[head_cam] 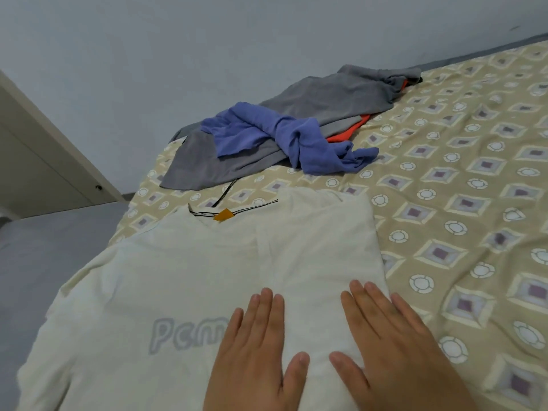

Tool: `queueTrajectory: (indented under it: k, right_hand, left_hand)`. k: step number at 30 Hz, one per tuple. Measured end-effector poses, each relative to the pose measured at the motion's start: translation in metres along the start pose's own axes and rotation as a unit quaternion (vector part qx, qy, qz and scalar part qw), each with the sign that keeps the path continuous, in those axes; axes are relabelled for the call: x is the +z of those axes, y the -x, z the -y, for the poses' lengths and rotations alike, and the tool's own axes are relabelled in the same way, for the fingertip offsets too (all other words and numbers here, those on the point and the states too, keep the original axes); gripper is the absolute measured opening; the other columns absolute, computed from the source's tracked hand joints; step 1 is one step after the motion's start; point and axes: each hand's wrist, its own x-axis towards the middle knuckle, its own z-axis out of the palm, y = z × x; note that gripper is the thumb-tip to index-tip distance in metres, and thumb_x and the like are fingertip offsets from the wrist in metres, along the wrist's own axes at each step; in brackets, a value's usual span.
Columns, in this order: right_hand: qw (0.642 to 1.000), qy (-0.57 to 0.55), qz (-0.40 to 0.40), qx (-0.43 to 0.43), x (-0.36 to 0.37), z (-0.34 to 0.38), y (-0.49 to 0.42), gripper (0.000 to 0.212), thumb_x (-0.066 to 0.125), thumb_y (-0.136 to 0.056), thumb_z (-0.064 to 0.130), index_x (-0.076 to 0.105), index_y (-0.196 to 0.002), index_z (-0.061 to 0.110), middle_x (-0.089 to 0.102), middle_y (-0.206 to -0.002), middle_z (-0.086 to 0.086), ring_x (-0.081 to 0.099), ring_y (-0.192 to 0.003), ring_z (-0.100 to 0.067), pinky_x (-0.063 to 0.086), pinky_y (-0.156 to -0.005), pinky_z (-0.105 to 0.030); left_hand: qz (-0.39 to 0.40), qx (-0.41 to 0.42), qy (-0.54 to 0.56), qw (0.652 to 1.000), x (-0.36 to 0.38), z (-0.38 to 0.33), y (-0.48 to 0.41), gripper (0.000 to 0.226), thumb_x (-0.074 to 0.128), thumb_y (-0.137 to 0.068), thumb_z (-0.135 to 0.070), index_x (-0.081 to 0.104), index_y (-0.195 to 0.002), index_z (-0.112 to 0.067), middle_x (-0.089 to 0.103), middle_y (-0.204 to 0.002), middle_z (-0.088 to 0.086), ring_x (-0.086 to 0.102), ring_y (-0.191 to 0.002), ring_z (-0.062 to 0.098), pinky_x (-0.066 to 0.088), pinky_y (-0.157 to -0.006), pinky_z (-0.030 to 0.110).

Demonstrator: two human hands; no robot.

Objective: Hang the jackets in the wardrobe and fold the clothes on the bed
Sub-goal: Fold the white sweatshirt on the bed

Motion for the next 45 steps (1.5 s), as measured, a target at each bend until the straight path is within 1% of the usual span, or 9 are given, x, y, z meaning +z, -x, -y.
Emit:
queueTrajectory:
  k: [5, 7, 10, 21, 26, 30, 34, 39, 45]
  right_hand:
    - [0.998, -0.008, 0.062, 0.029, -0.005, 0.005, 0.0, 0.076, 0.035, -0.087, 0.058, 0.054, -0.141, 0.009, 0.046, -0.15, -0.005, 0.041, -0.14, -0.017, 0.021, -0.112, -0.037]
    - [0.996, -0.001, 0.078, 0.038, -0.004, 0.005, 0.002, 0.08, 0.025, -0.089, 0.063, 0.037, -0.152, 0.015, 0.029, -0.16, 0.002, 0.017, -0.147, -0.006, 0.009, -0.119, -0.031]
    - [0.993, 0.012, 0.104, 0.047, -0.004, 0.005, 0.002, 0.084, 0.015, -0.089, 0.067, 0.022, -0.157, 0.02, 0.012, -0.164, 0.006, -0.002, -0.145, 0.001, -0.003, -0.121, -0.027]
    - [0.977, 0.109, 0.159, 0.089, -0.012, 0.02, 0.003, 0.071, 0.014, -0.099, 0.054, 0.003, -0.159, 0.018, -0.001, -0.166, 0.003, -0.009, -0.15, -0.008, -0.011, -0.12, -0.031]
    - [0.985, 0.117, 0.112, 0.06, 0.009, 0.117, -0.007, 0.062, 0.033, -0.095, 0.033, 0.029, -0.154, 0.013, 0.024, -0.162, -0.009, 0.02, -0.15, -0.023, -0.003, -0.121, -0.04]
    - [0.984, 0.016, 0.146, -0.106, 0.05, 0.235, -0.03, 0.066, 0.028, -0.095, 0.041, 0.021, -0.156, 0.019, 0.012, -0.165, -0.006, 0.007, -0.152, -0.02, -0.015, -0.119, -0.036]
    - [0.986, 0.024, 0.142, -0.089, 0.087, 0.304, -0.045, 0.071, 0.015, -0.092, 0.047, 0.01, -0.159, 0.021, 0.0, -0.166, -0.007, -0.008, -0.153, -0.021, -0.023, -0.116, -0.035]
    - [0.992, -0.001, 0.121, -0.048, 0.094, 0.308, -0.045, 0.069, 0.027, -0.088, 0.042, 0.03, -0.154, 0.024, 0.015, -0.165, -0.001, 0.007, -0.152, -0.016, -0.011, -0.119, -0.032]
    - [0.99, 0.012, 0.134, -0.036, 0.097, 0.312, -0.047, 0.071, 0.025, -0.086, 0.044, 0.023, -0.156, 0.029, 0.008, -0.166, 0.005, 0.0, -0.152, -0.011, -0.014, -0.118, -0.028]
  left_hand:
    - [0.026, -0.02, 0.042, 0.999, 0.007, 0.001, 0.003, 0.078, 0.021, -0.093, -0.058, 0.017, -0.156, -0.013, 0.014, -0.163, 0.006, 0.011, -0.151, 0.019, 0.008, -0.117, 0.034]
    - [-0.006, -0.003, 0.051, 0.999, 0.019, 0.005, 0.003, 0.076, -0.002, -0.089, -0.065, -0.027, -0.148, -0.024, -0.028, -0.159, -0.005, -0.033, -0.143, 0.007, -0.02, -0.116, 0.031]
    - [-0.009, 0.004, 0.044, 0.999, 0.022, 0.005, 0.003, 0.076, -0.011, -0.084, -0.067, -0.035, -0.142, -0.024, -0.038, -0.153, -0.006, -0.046, -0.133, 0.005, -0.029, -0.113, 0.032]
    - [0.063, 0.076, 0.112, 0.989, -0.001, 0.046, 0.053, 0.077, 0.019, -0.096, -0.06, -0.011, -0.156, -0.021, -0.022, -0.162, -0.005, -0.033, -0.139, 0.006, -0.026, -0.113, 0.027]
    - [0.053, 0.028, 0.106, 0.993, -0.017, 0.126, 0.119, 0.071, 0.04, -0.078, -0.065, 0.07, -0.123, -0.019, 0.063, -0.133, 0.0, 0.06, -0.122, 0.012, 0.015, -0.109, 0.031]
    - [-0.051, -0.091, 0.089, 0.991, -0.016, 0.189, 0.152, 0.068, 0.04, -0.081, -0.056, 0.071, -0.12, -0.009, 0.066, -0.128, 0.007, 0.066, -0.113, 0.02, 0.028, -0.103, 0.032]
    - [-0.13, -0.167, 0.102, 0.972, -0.014, 0.229, 0.163, 0.06, 0.041, -0.083, -0.047, 0.072, -0.119, -0.01, 0.069, -0.124, 0.006, 0.068, -0.111, 0.021, 0.041, -0.099, 0.032]
    - [-0.173, -0.365, 0.353, 0.844, -0.021, 0.284, 0.133, 0.048, 0.056, -0.087, -0.052, 0.056, -0.124, -0.021, 0.056, -0.122, 0.005, 0.052, -0.114, 0.026, 0.042, -0.092, 0.039]
    - [-0.145, -0.319, 0.469, 0.811, -0.026, 0.32, 0.088, 0.026, 0.076, -0.078, -0.038, 0.062, -0.06, -0.025, 0.063, -0.077, -0.001, 0.059, -0.073, 0.017, 0.038, -0.062, 0.028]
